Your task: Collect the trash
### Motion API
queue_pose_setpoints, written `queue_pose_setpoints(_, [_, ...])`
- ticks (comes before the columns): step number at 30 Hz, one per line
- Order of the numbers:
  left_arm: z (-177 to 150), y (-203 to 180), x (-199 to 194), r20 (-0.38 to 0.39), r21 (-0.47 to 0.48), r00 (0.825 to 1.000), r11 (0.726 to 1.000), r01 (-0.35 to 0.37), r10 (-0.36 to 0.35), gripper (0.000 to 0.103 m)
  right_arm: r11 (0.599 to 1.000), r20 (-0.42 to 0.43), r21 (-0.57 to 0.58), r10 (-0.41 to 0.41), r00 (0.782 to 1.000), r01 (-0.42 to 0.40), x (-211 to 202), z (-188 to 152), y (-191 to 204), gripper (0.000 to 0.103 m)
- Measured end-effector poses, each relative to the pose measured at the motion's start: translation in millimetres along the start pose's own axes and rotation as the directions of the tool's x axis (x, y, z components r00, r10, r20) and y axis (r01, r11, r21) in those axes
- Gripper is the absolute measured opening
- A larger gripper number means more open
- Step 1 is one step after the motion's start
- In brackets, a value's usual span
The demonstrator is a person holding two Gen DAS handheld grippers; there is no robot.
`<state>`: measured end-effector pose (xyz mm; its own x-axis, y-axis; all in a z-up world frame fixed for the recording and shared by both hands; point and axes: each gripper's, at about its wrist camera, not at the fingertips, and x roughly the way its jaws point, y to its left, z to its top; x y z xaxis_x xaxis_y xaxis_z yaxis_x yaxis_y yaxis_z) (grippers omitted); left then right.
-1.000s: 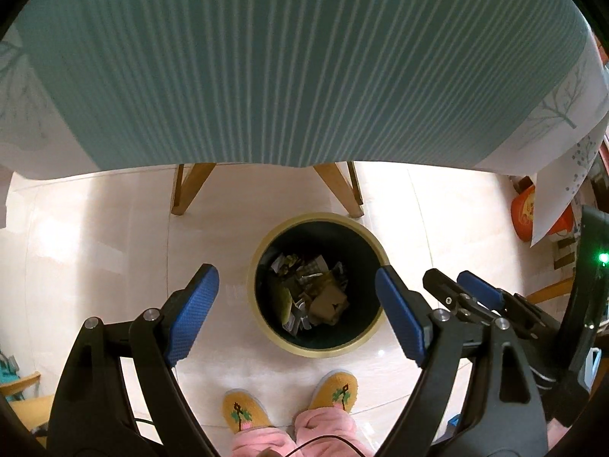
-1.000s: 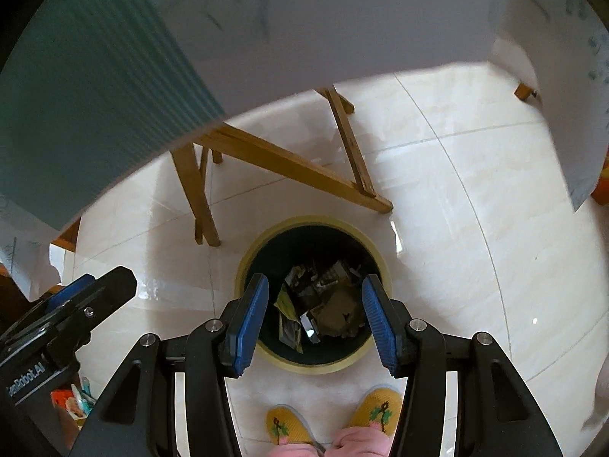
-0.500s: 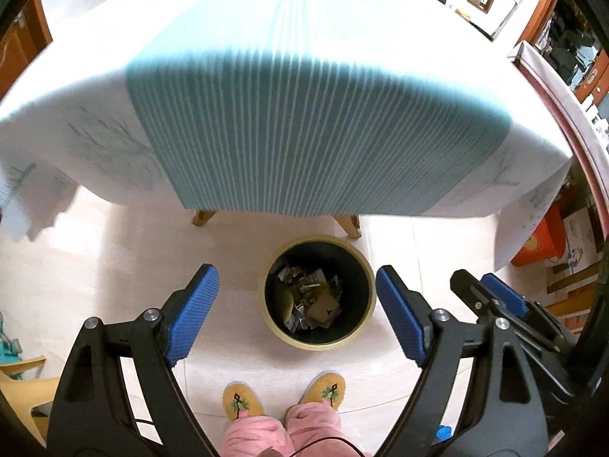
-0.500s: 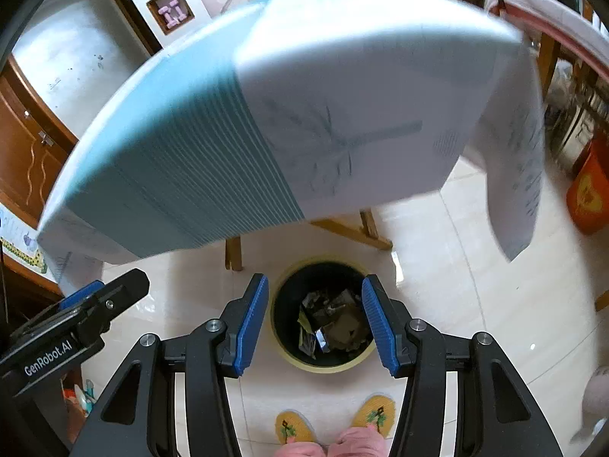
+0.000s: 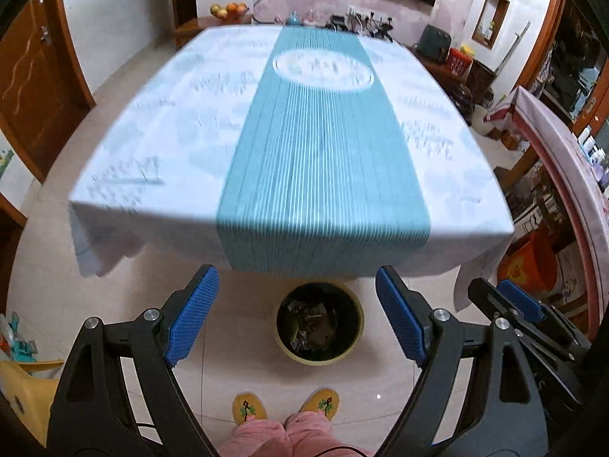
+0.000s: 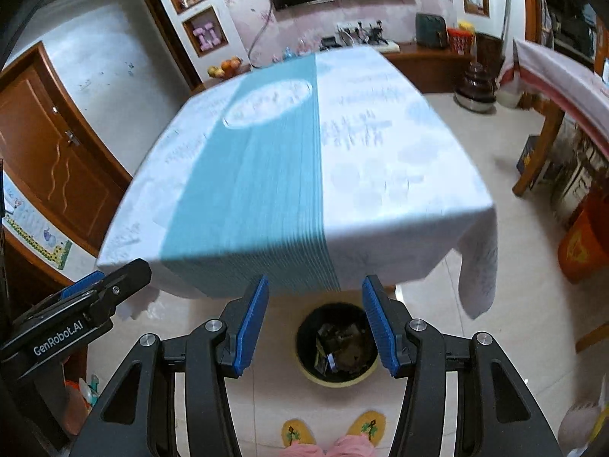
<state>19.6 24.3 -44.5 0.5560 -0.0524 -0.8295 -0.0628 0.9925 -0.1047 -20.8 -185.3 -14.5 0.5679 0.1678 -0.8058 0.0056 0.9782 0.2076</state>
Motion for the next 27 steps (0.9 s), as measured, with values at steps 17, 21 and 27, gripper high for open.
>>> queue_pose_setpoints(17, [46,-30,-94,0.128,0.064,0.992,0.998,-0.002,-0.006,0.082,0.997,0.069,-0.078,0.009,0.998,-0.004,-65,34,32,0.054])
queue_pose_setpoints(21, [48,-32,-95,0.134,0.055,0.991,0.998,-0.002,-0.005,0.082,0.997,0.077,-0.073,0.005,0.997,0.001,-64,37,29,0.054])
queue_pose_setpoints(27, [53,-33,-92,0.140,0.056,0.990,0.998,-0.011,0.003,0.082,0.998,0.085,-0.065,0.002,0.996,0.003,-62,41,25,0.054])
